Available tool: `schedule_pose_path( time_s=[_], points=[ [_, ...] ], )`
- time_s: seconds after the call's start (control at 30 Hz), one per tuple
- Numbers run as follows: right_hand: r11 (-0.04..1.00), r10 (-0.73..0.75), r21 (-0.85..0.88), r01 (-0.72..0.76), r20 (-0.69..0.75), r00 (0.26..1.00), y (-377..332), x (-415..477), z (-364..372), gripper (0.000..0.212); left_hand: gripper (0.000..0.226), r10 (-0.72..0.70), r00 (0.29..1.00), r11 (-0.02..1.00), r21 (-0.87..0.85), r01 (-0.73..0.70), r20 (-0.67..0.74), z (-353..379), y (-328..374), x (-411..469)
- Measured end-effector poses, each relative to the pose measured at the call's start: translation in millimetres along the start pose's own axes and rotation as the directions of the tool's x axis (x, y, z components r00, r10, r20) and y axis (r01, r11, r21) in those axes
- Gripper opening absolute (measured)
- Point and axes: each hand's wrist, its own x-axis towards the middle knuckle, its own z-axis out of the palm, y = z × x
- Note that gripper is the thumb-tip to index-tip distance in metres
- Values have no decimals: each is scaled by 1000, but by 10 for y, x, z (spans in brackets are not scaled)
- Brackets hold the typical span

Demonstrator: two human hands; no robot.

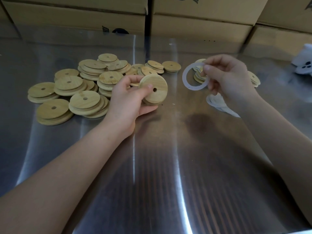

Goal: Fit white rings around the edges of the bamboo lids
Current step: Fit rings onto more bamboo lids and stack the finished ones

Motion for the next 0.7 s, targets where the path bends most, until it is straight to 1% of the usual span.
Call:
schedule_pose_path(
  time_s=[0.07, 0.17, 0.23, 0.3, 0.37, 0.5, 0.57, 0.7],
  points=[
    [995, 7, 95, -15, 83, 997, -28, -42, 68, 7, 15, -35, 999, 998, -58, 35, 0, 0, 9, 9],
    [982, -16, 189, -25, 211, 977, -75, -107, 173, 6, 13, -98, 995, 988, -117, 98, 5, -6, 14, 22],
    [970, -26, 242, -39, 262, 965, -85, -151, 236, 7, 13, -117, 993, 982, -145, 119, 22, -5, 14, 22],
    [964, -33, 260, -46, 290, 956, -81, -191, 297, 7, 18, -107, 993, 981, -158, 113, 45, -2, 20, 14],
    [973, -36, 229, -35, 299, 954, -74, -228, 358, 8, 25, -89, 993, 983, -152, 100, 78, 3, 32, 5],
    [983, -32, 183, -19, 270, 962, -64, -281, 451, 10, 23, -91, 986, 989, -104, 106, 143, 21, 49, -14],
    [983, -21, 181, -28, 262, 965, -55, -302, 483, 10, 27, -85, 981, 994, -49, 95, 172, 36, 44, -28],
    [985, -7, 169, -34, 232, 973, -32, -315, 521, 9, 26, -11, 974, 999, 54, -2, 228, 51, -8, -50]
  ],
)
